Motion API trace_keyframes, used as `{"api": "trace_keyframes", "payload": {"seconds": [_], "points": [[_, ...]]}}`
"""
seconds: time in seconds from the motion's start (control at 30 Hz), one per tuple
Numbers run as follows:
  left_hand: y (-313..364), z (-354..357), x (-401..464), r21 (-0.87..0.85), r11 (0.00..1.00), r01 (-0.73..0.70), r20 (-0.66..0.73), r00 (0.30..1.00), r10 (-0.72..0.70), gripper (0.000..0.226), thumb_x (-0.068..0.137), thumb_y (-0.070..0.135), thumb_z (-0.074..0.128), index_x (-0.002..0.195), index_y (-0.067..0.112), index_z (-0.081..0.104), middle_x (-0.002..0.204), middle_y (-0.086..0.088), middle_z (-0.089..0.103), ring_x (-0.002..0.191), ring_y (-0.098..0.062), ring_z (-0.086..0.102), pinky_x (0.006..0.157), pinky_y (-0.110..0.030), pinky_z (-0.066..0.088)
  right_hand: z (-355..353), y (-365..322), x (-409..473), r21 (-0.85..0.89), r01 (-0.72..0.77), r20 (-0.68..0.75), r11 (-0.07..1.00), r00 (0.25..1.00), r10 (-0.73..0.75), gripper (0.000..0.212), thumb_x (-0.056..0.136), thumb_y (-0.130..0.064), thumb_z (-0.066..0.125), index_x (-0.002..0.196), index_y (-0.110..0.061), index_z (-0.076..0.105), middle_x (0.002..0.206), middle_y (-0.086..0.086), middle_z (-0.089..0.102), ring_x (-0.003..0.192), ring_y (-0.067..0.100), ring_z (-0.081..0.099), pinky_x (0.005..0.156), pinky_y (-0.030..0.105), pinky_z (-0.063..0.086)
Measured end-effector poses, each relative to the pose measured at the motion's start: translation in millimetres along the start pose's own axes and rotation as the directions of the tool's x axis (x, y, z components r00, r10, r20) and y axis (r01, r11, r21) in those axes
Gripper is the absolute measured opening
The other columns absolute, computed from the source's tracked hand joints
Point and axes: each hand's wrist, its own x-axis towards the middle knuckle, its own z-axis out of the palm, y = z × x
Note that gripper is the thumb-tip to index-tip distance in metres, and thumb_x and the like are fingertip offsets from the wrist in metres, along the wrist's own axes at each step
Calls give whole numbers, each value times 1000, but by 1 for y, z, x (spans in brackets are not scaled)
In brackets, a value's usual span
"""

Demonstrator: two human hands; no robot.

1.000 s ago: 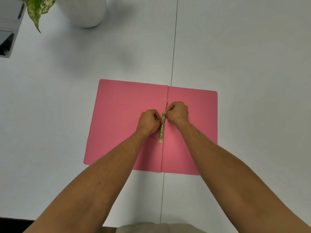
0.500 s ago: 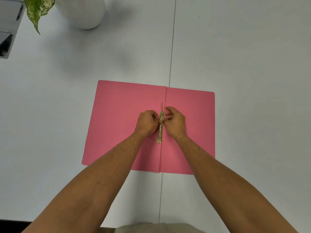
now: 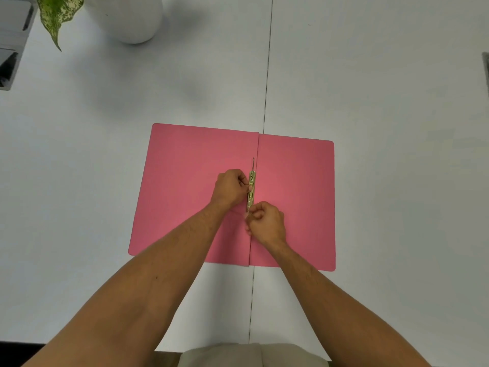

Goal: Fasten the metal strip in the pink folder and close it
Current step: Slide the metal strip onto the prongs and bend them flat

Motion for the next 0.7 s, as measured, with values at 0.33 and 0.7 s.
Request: {"api": "trace_keyframes", "payload": {"seconds": [0.33, 0.7], "points": [[-2, 2, 0, -5, 1000, 15, -7, 1000, -15, 13, 75, 11, 79, 80, 8, 67, 76, -3, 67, 72, -18, 63, 72, -31, 55, -1, 17, -9, -281, 199, 8, 939, 979, -205, 13, 84, -8, 60, 73, -15, 61, 53, -8, 55, 43, 8, 46, 49, 26, 42], [-3, 2, 2, -3, 1000, 8, -6, 1000, -8, 14, 75, 11, 79, 82, 6, 68, 76, -4, 67, 71, -17, 62, 75, -35, 58, -6, 25, -10, -395, 313, 27, 864, 944, -329, 8, 85, -6, 57, 84, -10, 64, 62, 4, 64, 53, 24, 56, 54, 37, 51]]}}
